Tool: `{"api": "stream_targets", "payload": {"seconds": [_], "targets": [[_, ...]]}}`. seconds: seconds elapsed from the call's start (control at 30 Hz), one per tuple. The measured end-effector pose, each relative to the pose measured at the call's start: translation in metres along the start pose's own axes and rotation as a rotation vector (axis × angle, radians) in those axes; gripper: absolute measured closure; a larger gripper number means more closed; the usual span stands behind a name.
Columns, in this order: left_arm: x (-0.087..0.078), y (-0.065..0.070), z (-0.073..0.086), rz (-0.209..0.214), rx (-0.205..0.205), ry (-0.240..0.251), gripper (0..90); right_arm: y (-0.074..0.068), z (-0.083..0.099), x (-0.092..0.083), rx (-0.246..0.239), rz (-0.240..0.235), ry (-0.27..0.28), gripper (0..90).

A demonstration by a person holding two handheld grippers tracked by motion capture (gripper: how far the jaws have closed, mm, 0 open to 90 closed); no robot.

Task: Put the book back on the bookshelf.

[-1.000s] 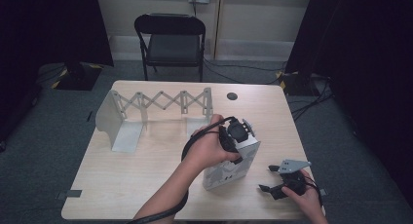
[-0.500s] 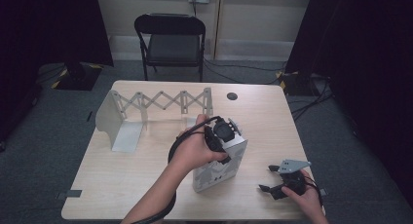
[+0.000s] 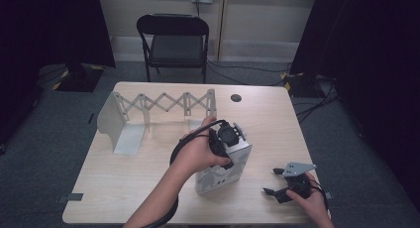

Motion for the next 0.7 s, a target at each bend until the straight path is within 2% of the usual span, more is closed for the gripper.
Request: {"api": "stream_targets", "payload": {"seconds": [0.17,0.2,0.33,0.37,0.53,0.7], "targets": [[0.000,0.002,-0.001,-0.017,0.014,-0.005,51.5,0.000,0.000,0.000,0.000,0.000,-0.001,14.2],[0.000,0.003,-0.001,-0.018,-0.001,-0.003,51.6,0.000,0.000,0.000,0.001,0.000,-0.001,14.2],[-0.001,0.001,-0.002,-0.013,-0.020,-0.017,51.8,0.000,0.000,0.000,0.001,0.001,-0.001,14.2],[-0.002,0.001,-0.002,-0.012,-0.042,-0.018,51.9,0.000,0.000,0.000,0.001,0.000,-0.002,14.2],[-0.009,-0.001,0.001,0.004,-0.068,-0.024,51.9,0.000,0.000,0.000,0.002,0.000,-0.001,14.2],[-0.019,-0.004,0.003,-0.008,-0.080,-0.015,51.9,0.000,0.000,0.000,0.002,0.000,-0.001,14.3]]}}
Point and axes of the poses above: each handheld gripper's, and its own axes: x roughly forward along the jaws, z roughly out of its underside, y roughly to its right, the point moved 6 cm from there along x, roughly forward along the jaws, and after that the axes turned 1 degree about -z, right-handed, at the moved point
